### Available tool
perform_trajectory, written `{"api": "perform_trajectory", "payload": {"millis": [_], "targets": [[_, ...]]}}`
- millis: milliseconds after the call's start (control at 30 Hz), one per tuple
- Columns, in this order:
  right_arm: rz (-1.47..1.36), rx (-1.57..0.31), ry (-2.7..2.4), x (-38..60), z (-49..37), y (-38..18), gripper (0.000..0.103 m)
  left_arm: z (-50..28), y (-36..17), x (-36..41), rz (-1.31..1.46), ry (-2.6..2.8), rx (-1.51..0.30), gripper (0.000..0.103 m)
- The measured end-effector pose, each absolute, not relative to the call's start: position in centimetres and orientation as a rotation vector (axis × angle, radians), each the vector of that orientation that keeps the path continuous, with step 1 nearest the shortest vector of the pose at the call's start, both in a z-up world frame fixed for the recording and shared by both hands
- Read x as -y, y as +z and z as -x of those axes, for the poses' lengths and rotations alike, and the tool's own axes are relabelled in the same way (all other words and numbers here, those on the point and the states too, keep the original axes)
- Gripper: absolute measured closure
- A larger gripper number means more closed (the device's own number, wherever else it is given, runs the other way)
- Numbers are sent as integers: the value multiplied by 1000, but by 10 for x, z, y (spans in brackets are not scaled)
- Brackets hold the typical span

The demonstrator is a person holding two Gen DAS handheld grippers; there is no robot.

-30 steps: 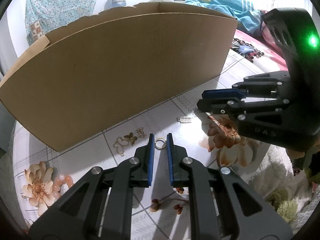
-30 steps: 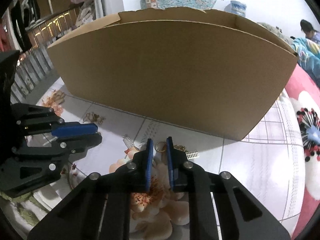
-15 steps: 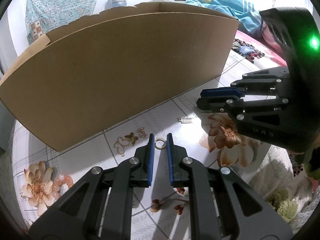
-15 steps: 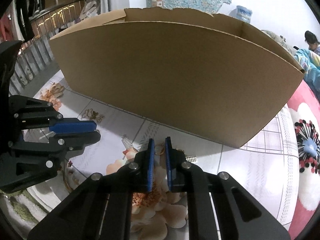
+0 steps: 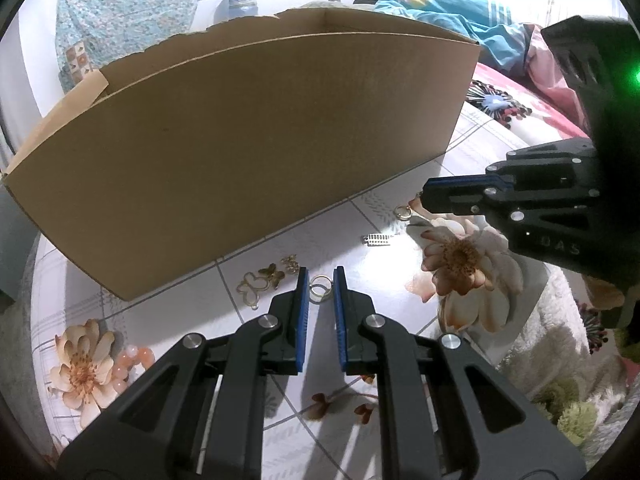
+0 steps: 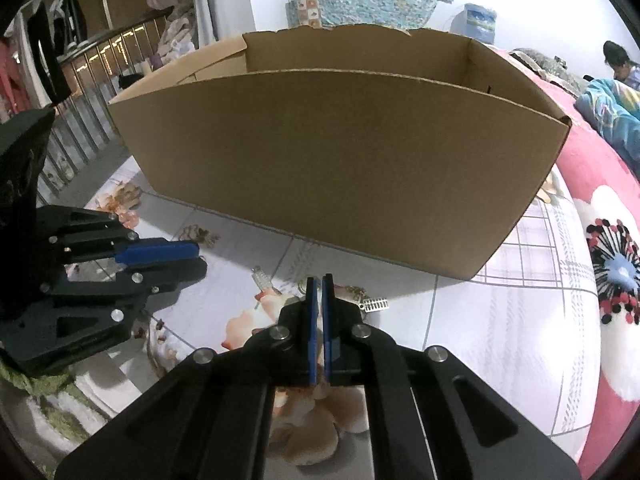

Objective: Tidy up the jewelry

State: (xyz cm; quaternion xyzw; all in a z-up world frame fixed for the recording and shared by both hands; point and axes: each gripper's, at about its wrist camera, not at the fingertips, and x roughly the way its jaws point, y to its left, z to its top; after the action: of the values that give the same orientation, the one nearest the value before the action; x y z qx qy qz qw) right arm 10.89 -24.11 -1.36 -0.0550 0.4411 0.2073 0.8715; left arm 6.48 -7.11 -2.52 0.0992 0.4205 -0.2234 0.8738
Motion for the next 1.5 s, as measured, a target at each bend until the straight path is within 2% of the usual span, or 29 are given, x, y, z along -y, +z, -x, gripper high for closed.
{"api": "perform_trajectory", "payload": {"millis": [367, 467, 600, 1233, 1300, 1500], "targets": [[158, -950, 464, 226, -122, -19, 95, -65, -26, 68, -204, -461, -878, 92], [181, -949, 466, 221, -121, -19, 88, -66, -27, 68, -200, -461, -881, 92], [176, -960, 465, 219, -120, -20, 84, -66, -28, 69, -199, -463, -883, 92], [164, -970, 438, 223, -125, -22, 86, -67, -30, 69, -191, -462, -884, 92], [167, -971, 445, 222, -124, -22, 91, -67, -30, 69, -189, -461, -884, 92], [156, -966, 449, 223, -125, -21, 91, -67, -29, 67, -189, -462, -883, 92]]}}
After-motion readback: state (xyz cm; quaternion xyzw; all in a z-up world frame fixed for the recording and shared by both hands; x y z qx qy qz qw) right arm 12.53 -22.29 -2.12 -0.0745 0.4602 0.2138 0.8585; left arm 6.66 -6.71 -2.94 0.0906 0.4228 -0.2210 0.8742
